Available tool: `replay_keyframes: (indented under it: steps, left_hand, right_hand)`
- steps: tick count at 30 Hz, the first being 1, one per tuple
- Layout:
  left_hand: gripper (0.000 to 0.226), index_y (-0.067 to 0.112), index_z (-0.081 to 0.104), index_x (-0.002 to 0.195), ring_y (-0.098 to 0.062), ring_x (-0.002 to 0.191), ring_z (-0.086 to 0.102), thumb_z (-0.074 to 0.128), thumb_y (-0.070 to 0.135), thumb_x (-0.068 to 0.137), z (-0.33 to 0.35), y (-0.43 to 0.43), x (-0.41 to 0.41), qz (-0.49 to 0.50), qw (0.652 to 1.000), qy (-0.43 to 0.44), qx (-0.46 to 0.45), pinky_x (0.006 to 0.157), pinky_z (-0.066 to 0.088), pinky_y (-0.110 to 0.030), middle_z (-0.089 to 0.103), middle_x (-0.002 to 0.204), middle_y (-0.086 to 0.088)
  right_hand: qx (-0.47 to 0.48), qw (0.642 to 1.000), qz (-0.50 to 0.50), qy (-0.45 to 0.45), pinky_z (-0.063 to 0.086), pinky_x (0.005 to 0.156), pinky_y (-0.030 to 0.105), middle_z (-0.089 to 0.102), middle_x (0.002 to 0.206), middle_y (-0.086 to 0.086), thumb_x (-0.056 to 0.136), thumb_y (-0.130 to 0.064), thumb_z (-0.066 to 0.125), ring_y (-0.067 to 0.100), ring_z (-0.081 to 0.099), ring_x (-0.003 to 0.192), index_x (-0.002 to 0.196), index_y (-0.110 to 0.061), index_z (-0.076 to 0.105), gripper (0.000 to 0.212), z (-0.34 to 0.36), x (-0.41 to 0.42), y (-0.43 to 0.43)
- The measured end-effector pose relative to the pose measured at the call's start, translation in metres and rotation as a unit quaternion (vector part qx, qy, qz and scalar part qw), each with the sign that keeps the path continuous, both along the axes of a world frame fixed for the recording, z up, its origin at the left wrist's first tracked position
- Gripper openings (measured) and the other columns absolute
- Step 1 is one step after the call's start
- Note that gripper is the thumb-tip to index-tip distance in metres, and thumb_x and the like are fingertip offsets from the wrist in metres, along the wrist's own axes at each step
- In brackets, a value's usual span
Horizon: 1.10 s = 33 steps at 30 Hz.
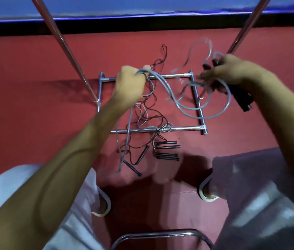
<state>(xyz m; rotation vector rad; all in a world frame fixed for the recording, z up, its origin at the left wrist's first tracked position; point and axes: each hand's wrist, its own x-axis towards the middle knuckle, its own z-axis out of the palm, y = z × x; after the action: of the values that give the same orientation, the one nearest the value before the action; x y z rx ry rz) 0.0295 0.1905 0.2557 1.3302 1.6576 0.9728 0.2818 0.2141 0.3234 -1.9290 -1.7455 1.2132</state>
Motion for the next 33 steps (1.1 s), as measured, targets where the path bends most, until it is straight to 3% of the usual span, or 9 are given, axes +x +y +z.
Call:
replay_keyframes:
  steps: [5,7,9,11,15,19,25,30,33]
  left_hand:
    - [0.043,0.023,0.049,0.064,-0.012,0.059,0.04,0.067,0.047,0.094,0.002,0.017,0.001,0.038,0.998,0.054,0.007,0.055,0.032,-0.03,0.041,0.058,0.01]
    - [0.038,0.02,0.062,0.097,-0.02,0.098,0.057,0.075,0.053,0.086,0.003,0.015,0.0,0.007,0.982,0.183,-0.047,0.081,0.047,-0.033,0.062,0.1,0.0]
    - [0.087,0.012,0.043,0.139,-0.034,0.135,0.038,0.085,0.051,0.074,0.005,0.007,-0.002,-0.007,0.922,0.353,-0.16,0.108,0.037,-0.048,0.039,0.144,-0.013]
    - [0.085,0.009,0.04,0.143,-0.038,0.138,0.04,0.084,0.041,0.078,0.005,-0.001,-0.007,-0.019,0.882,0.43,-0.194,0.111,0.039,-0.05,0.037,0.149,-0.016]
    - [0.05,0.004,0.071,0.1,-0.028,0.09,0.074,0.047,0.048,0.104,0.019,-0.02,-0.006,-0.13,0.965,0.123,-0.193,0.087,0.056,-0.036,0.076,0.097,-0.015]
    - [0.053,0.005,0.059,0.12,-0.016,0.071,0.067,0.063,0.045,0.087,0.034,-0.041,0.019,-0.17,0.952,-0.165,-0.196,0.081,0.053,-0.033,0.07,0.083,-0.006]
    - [0.049,0.007,0.053,0.115,0.001,0.071,0.066,0.067,-0.015,0.074,0.01,-0.057,0.031,-0.197,0.959,-0.157,-0.133,0.064,0.051,-0.016,0.066,0.081,0.004]
    - [0.022,0.008,0.063,0.103,-0.006,0.065,0.063,0.055,0.002,0.083,-0.001,-0.059,0.032,-0.146,0.978,-0.109,-0.105,0.06,0.051,-0.026,0.067,0.073,0.007]
    - [0.019,0.013,0.054,0.073,-0.021,0.059,0.047,0.046,0.027,0.084,-0.001,-0.056,0.022,-0.143,0.986,-0.017,-0.086,0.059,0.042,-0.041,0.051,0.059,0.005]
  right_hand:
    - [-0.115,0.957,0.112,-0.242,0.048,0.053,0.028,0.07,0.057,0.013,0.09,-0.019,0.074,0.02,0.056,0.042,0.081,0.007,0.073,0.028,-0.015,0.011,-0.001]
    - [-0.129,0.945,0.126,-0.273,0.047,0.056,0.029,0.071,0.059,0.011,0.091,-0.019,0.072,0.017,0.055,0.041,0.073,0.006,0.075,0.031,-0.011,0.019,-0.003]
    - [-0.095,0.972,0.092,-0.193,0.042,0.047,0.026,0.065,0.054,0.007,0.093,-0.019,0.069,0.015,0.049,0.037,0.071,0.002,0.073,0.03,-0.01,0.021,-0.005]
    - [-0.085,0.996,-0.012,0.007,0.034,0.04,0.021,0.053,0.053,0.005,0.097,-0.025,0.064,0.013,0.041,0.036,0.066,-0.009,0.061,0.035,-0.006,0.017,-0.006]
    - [-0.187,0.915,-0.131,0.333,0.039,0.043,0.02,0.049,0.059,0.0,0.104,-0.032,0.046,0.012,0.047,0.047,0.069,-0.019,0.046,0.038,-0.002,-0.02,-0.017]
    - [-0.194,0.896,-0.111,0.384,0.057,0.089,0.037,0.07,0.086,0.012,0.105,-0.036,0.045,0.027,0.068,0.082,0.086,-0.007,0.068,0.041,-0.019,-0.067,-0.037]
    - [-0.137,0.927,-0.13,0.324,0.044,0.089,0.038,0.07,0.095,0.0,0.106,-0.04,0.048,0.016,0.061,0.092,0.113,-0.02,0.072,0.032,-0.043,-0.098,-0.062]
    - [-0.086,0.97,-0.051,0.219,0.048,0.08,0.04,0.068,0.081,0.004,0.102,-0.046,0.054,0.022,0.062,0.076,0.096,-0.015,0.072,0.036,-0.046,-0.107,-0.071]
    - [-0.154,0.984,0.055,0.076,0.057,0.074,0.04,0.076,0.073,0.013,0.092,-0.074,0.046,0.033,0.074,0.067,0.084,-0.003,0.072,0.076,-0.028,-0.092,-0.064]
